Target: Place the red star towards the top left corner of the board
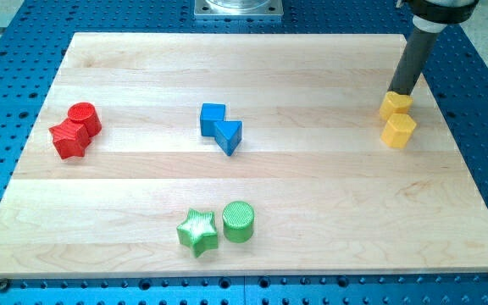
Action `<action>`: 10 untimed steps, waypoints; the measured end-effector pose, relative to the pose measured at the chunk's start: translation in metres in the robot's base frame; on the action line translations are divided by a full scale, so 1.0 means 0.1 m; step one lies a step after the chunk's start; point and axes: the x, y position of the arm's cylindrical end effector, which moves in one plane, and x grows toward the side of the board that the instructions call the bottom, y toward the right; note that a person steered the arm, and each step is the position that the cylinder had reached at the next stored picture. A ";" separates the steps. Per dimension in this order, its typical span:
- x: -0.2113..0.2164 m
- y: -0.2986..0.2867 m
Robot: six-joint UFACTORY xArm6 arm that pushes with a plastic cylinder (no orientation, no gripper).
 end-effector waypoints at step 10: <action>-0.30 -4.66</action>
